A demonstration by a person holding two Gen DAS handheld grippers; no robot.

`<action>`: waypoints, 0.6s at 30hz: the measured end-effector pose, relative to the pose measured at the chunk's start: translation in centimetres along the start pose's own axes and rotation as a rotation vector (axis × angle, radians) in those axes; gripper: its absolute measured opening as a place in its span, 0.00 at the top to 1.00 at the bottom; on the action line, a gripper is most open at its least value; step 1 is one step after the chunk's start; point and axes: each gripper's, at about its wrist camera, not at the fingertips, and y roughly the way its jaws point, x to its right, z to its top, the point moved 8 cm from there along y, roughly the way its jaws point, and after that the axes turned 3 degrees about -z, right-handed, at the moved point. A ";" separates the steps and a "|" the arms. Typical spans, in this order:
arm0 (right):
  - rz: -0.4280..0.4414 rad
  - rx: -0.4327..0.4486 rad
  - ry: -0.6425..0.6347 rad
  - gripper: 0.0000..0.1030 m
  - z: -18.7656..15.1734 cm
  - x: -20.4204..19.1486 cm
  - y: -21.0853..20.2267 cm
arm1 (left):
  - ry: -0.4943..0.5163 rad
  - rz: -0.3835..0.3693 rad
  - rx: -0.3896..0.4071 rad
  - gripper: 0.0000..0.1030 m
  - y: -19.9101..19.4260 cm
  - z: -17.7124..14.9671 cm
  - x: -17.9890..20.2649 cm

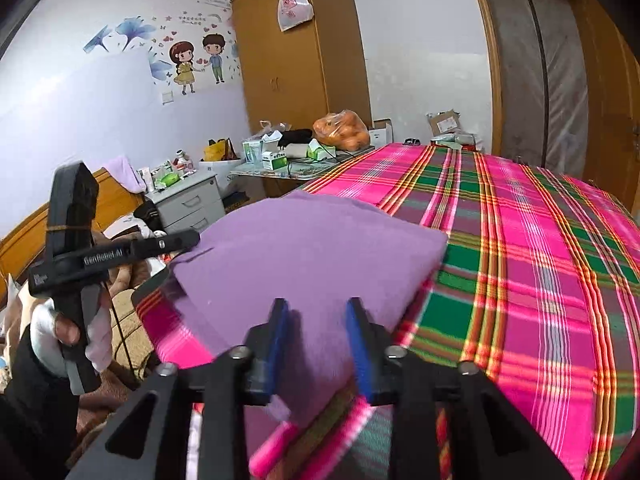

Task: Fold clothes
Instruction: 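Press the folded sweater stack flat with both grippers open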

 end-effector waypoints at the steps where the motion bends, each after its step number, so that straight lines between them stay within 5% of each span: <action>1: -0.006 -0.011 -0.012 0.79 -0.4 0.1 0.2 | 0.002 -0.004 -0.002 0.77 0.1 -0.5 0.0; 18: 0.085 0.001 0.104 0.85 -0.3 1.9 -0.2 | 0.000 -0.034 0.023 0.77 -0.8 -0.2 -0.1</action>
